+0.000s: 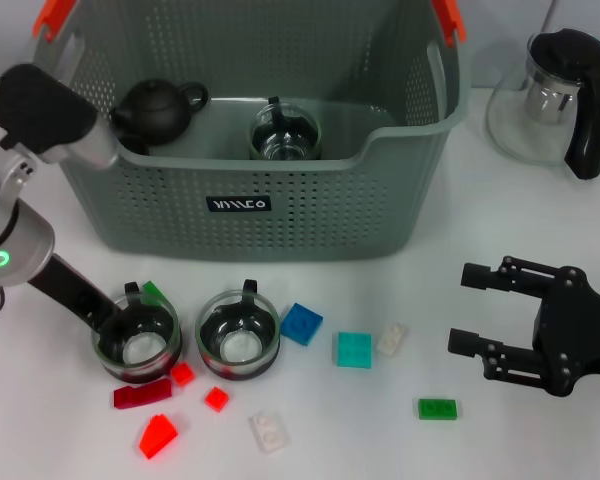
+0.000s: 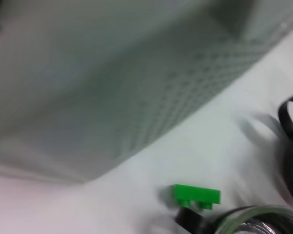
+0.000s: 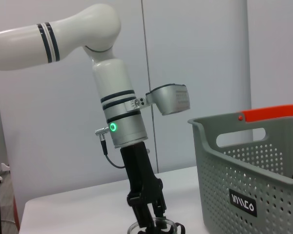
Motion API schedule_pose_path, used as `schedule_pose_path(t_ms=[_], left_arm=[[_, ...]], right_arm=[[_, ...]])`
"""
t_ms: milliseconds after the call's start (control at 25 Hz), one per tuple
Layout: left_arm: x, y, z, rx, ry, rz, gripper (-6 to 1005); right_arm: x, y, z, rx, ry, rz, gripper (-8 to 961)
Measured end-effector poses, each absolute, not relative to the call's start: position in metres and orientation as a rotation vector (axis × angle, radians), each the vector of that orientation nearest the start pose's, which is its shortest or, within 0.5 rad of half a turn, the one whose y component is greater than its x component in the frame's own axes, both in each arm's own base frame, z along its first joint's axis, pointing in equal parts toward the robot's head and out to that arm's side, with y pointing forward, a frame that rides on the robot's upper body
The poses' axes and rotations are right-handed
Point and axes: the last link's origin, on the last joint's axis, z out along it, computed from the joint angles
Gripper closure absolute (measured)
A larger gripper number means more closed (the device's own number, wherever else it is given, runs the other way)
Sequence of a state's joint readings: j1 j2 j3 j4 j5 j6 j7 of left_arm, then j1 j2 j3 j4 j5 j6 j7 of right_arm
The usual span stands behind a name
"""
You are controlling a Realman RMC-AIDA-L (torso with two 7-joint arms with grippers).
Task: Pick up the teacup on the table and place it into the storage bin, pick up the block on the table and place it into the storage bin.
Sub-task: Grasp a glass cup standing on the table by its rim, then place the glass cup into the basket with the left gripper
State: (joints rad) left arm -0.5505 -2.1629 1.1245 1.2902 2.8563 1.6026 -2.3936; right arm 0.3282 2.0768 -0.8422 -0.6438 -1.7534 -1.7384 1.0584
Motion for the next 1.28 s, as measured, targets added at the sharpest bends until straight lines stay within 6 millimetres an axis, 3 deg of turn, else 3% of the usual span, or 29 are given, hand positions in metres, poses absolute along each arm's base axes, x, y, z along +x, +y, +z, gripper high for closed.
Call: schedule_pose_path(t_ms=[80,280,760,960,1200,1280], left_arm=[[-0.246,0.341,0.021,-2.445,-1.092,0.624,500],[-0.248,0.339,0.02,-2.452,-1.104,0.642,705],[-0.25,0.337,0.03,-2.447,-1.141,0.607,905],[-0.256,0.329,0.053,-2.569,-1.18,0.329,960],[-0.274,0.314,0.082,-2.764,-1.199,-0.349,959],[-0.274,0.31,0.085,-2.779,-1.156,-0.489,960]], right_arm=[[0.277,0.264,-0.001,-2.723,0.304,0.942,209],[0.277,0.264,-0.001,-2.721,0.306,0.944,208],[0.277,0.264,0.0,-2.719,0.307,0.942,208],[0.279,0.263,0.002,-2.708,0.314,0.948,208],[0.28,0.263,0.003,-2.701,0.319,0.95,208],[0.28,0.263,0.003,-2.699,0.32,0.951,207]])
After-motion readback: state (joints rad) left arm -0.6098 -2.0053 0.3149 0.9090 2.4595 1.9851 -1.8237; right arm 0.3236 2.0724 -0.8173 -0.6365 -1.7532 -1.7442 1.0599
